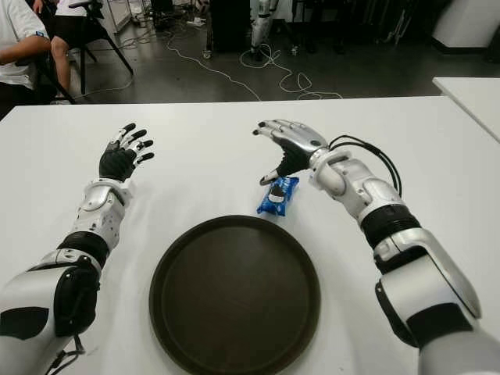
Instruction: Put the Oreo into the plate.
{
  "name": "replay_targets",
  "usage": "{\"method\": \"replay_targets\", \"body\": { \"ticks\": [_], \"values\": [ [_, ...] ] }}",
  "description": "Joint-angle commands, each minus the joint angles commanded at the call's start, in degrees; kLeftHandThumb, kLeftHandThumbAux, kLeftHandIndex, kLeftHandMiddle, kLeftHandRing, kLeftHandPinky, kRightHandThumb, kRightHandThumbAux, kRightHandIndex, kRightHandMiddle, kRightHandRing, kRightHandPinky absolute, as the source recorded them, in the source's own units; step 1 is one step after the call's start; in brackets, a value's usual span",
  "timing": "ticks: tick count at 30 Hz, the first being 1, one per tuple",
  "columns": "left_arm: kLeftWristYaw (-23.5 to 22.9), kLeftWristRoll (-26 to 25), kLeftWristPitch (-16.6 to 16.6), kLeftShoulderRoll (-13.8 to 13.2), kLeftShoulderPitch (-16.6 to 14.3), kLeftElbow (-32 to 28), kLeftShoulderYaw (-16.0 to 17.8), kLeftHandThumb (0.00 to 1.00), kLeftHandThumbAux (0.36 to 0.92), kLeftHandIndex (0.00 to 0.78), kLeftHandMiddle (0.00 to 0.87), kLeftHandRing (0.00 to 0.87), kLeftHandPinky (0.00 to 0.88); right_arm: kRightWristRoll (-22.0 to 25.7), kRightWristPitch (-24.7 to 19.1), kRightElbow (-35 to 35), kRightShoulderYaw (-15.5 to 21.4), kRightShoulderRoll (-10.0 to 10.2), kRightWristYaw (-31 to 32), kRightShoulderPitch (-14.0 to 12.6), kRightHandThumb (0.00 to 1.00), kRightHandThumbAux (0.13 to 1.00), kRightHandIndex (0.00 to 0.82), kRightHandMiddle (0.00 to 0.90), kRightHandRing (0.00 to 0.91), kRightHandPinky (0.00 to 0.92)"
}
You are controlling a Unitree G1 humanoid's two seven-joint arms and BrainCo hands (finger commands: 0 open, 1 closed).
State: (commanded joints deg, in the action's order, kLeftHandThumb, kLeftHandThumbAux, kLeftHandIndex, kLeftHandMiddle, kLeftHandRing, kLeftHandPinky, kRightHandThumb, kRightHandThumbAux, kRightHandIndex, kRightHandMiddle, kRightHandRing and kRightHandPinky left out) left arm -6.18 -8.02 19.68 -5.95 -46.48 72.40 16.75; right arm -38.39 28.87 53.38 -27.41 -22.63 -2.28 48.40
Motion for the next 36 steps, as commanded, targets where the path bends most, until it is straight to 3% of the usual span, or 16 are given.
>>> {"method": "replay_targets", "body": {
  "ticks": [8,17,23,36],
  "values": [
    [-0.1,0.0,0.2,0.0,0.1,-0.1,0.0,0.16,0.784,0.141,0.197,0.241,0.321,1.7,3.7,2.5,0.5,0.3,1.0,-0.4,0.0,0.597,0.0,0.0,0.0,0.0],
    [-0.1,-0.3,0.1,-0.1,0.1,-0.1,0.3,0.168,0.789,0.137,0.192,0.241,0.327,-1.9,8.2,11.7,-2.0,0.1,-6.2,-1.0,0.0,0.561,0.003,0.01,0.006,0.001],
    [0.0,-0.4,-0.3,-0.1,0.0,0.0,0.4,0.152,0.778,0.134,0.186,0.241,0.333,-3.8,10.9,13.6,-3.8,-0.6,-11.1,-1.4,0.0,0.571,0.013,0.022,0.027,0.023],
    [-0.4,-0.3,-0.3,-0.4,0.2,0.0,0.4,0.173,0.779,0.132,0.189,0.239,0.322,-5.4,13.5,15.7,-6.1,-0.7,-14.8,-1.4,0.0,0.611,0.045,0.052,0.059,0.058]
  ]
}}
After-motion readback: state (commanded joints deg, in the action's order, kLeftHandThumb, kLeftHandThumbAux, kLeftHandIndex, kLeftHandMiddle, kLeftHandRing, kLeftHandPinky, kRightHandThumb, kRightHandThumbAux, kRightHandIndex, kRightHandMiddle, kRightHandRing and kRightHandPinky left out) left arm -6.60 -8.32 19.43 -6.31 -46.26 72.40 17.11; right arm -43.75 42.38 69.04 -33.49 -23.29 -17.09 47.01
